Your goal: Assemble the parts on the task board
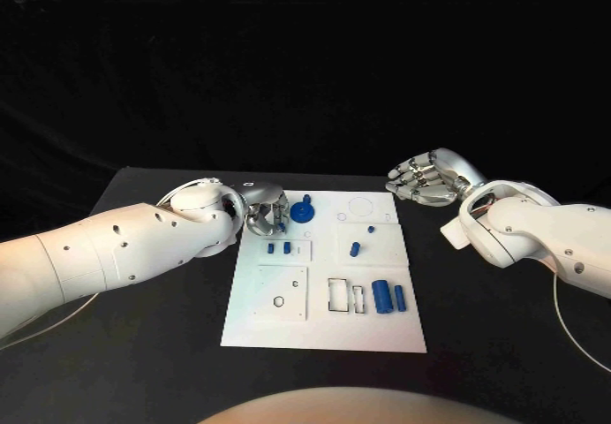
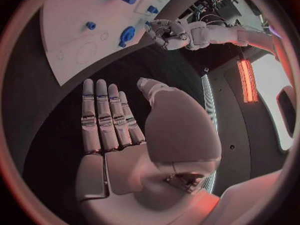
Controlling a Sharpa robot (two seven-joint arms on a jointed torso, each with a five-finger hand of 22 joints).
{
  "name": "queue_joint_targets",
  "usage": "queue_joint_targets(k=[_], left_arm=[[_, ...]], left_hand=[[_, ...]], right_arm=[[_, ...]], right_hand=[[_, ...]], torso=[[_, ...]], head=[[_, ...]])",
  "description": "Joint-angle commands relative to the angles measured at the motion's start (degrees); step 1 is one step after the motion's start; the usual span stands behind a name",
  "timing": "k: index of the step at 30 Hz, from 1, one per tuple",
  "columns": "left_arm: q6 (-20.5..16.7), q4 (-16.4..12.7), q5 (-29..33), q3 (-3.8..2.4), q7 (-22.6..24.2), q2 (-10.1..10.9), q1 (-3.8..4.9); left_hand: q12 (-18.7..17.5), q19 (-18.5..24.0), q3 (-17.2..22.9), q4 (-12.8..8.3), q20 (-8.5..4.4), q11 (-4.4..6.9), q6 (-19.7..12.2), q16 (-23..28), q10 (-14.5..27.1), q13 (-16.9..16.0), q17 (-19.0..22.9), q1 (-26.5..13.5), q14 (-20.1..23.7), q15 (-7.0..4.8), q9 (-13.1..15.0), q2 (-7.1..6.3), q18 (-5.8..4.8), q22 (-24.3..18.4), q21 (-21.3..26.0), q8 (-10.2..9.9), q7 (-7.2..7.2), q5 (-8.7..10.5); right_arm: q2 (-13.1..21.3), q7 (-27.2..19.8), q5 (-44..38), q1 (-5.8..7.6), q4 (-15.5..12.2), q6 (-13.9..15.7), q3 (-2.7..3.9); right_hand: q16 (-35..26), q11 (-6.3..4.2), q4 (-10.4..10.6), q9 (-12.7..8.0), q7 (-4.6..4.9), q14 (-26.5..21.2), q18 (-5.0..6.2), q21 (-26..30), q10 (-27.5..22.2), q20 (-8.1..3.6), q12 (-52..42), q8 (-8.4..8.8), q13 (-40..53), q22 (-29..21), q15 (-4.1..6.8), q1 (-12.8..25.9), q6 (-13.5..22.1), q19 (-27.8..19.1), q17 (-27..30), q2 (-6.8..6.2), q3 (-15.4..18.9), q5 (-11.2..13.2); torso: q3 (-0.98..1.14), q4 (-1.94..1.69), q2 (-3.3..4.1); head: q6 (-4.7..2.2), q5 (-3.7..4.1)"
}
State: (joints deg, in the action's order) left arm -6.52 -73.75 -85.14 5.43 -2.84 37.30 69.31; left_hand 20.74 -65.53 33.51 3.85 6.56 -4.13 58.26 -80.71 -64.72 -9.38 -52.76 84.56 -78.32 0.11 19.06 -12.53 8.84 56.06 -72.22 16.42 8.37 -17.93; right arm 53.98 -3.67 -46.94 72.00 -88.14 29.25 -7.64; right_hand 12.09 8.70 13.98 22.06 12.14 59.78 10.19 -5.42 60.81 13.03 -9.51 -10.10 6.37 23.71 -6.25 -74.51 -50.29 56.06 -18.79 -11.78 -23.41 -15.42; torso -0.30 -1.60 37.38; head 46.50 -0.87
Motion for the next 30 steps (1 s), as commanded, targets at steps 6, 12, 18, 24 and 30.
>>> queue_joint_targets(k=[6, 12, 18, 24, 30], left_arm=[[1.16, 0.56, 0.22, 0.22, 0.52, -0.66, -0.15], [1.45, 0.69, 0.34, 0.3, 0.67, -0.88, -0.19], [2.36, 0.67, 0.39, 0.33, 0.54, -1.01, -0.2], [3.17, 0.71, 0.53, 0.34, 0.36, -1.03, -0.2], [3.41, 0.89, 0.6, 0.35, 0.07, -1.18, -0.21]], left_hand=[[-0.38, -0.31, -0.06, -0.39, -0.2, -0.1, 0.4, -0.07, -0.5, -0.07, 0.2, -0.58, -0.27, 0.1, 0.06, -0.09, -1.08, -0.04, -0.21, 0.29, -0.15, 0.28], [-0.4, -0.25, -0.05, -0.4, -0.21, -0.1, 0.39, -0.02, -0.5, -0.07, 0.38, -0.59, -0.22, 0.1, 0.06, -0.09, -1.06, -0.13, -0.17, 0.27, -0.15, 0.27], [-0.43, -0.23, -0.04, -0.42, -0.21, -0.09, 0.39, -0.04, -0.51, -0.07, 0.28, -0.6, -0.25, 0.09, 0.05, -0.07, -1.06, -0.15, -0.15, 0.26, -0.16, 0.26], [-0.46, -0.32, -0.02, -0.44, -0.22, -0.08, 0.4, -0.06, -0.53, -0.07, 0.19, -0.61, -0.28, 0.09, 0.05, -0.06, -1.08, -0.03, -0.22, 0.25, -0.17, 0.26], [-0.53, -0.24, -0.03, -0.46, -0.24, -0.09, 0.38, -0.09, -0.52, -0.07, 0.03, -0.67, -0.34, 0.08, 0.04, -0.08, -1.05, -0.15, -0.15, 0.21, -0.16, 0.27]], right_arm=[[-0.06, -0.81, -0.04, -0.03, -0.18, -0.33, 0.0], [-0.1, -0.83, -0.03, -0.03, -0.17, -0.32, 0.0], [-0.13, -0.85, -0.03, -0.03, -0.16, -0.33, 0.0], [-0.12, -0.85, -0.03, -0.03, -0.15, -0.34, 0.0], [-0.12, -0.87, -0.02, -0.03, -0.16, -0.28, 0.0]], right_hand=[[-0.4, 0.48, -0.38, -0.09, 0.38, -0.02, 0.25, 0.28, -0.08, 0.01, 0.4, 0.36, -0.17, -0.21, -0.57, 0.09, -0.06, 0.31, 0.14, 0.44, -0.03, -0.14], [-0.52, 0.52, -0.39, -0.12, 0.44, -0.04, 0.25, 0.38, -0.11, 0.04, 0.44, 0.42, -0.31, -0.37, -0.6, 0.14, -0.04, 0.33, 0.24, 0.45, 0.02, -0.13], [-0.52, 0.52, -0.39, -0.12, 0.44, -0.04, 0.25, 0.38, -0.11, 0.04, 0.44, 0.42, -0.31, -0.37, -0.6, 0.14, -0.04, 0.33, 0.24, 0.45, 0.02, -0.13], [-0.58, 0.54, -0.4, -0.13, 0.48, -0.05, 0.24, 0.42, -0.12, 0.06, 0.46, 0.44, -0.37, -0.45, -0.62, 0.16, -0.04, 0.33, 0.29, 0.45, 0.03, -0.13], [-0.73, 0.6, -0.42, -0.16, 0.53, -0.09, 0.24, 0.54, -0.17, 0.1, 0.52, 0.51, -0.54, -0.66, -0.67, 0.2, -0.03, 0.34, 0.41, 0.46, 0.09, -0.12]], torso=[[-0.06, 0.03, 0.02], [-0.05, -0.01, -0.01], [-0.04, 0.02, -0.02], [-0.05, -0.01, -0.03], [-0.03, 0.0, -0.04]], head=[[0.1, -0.09], [0.18, 0.0], [0.29, 0.01], [0.36, 0.01], [0.31, -0.01]])
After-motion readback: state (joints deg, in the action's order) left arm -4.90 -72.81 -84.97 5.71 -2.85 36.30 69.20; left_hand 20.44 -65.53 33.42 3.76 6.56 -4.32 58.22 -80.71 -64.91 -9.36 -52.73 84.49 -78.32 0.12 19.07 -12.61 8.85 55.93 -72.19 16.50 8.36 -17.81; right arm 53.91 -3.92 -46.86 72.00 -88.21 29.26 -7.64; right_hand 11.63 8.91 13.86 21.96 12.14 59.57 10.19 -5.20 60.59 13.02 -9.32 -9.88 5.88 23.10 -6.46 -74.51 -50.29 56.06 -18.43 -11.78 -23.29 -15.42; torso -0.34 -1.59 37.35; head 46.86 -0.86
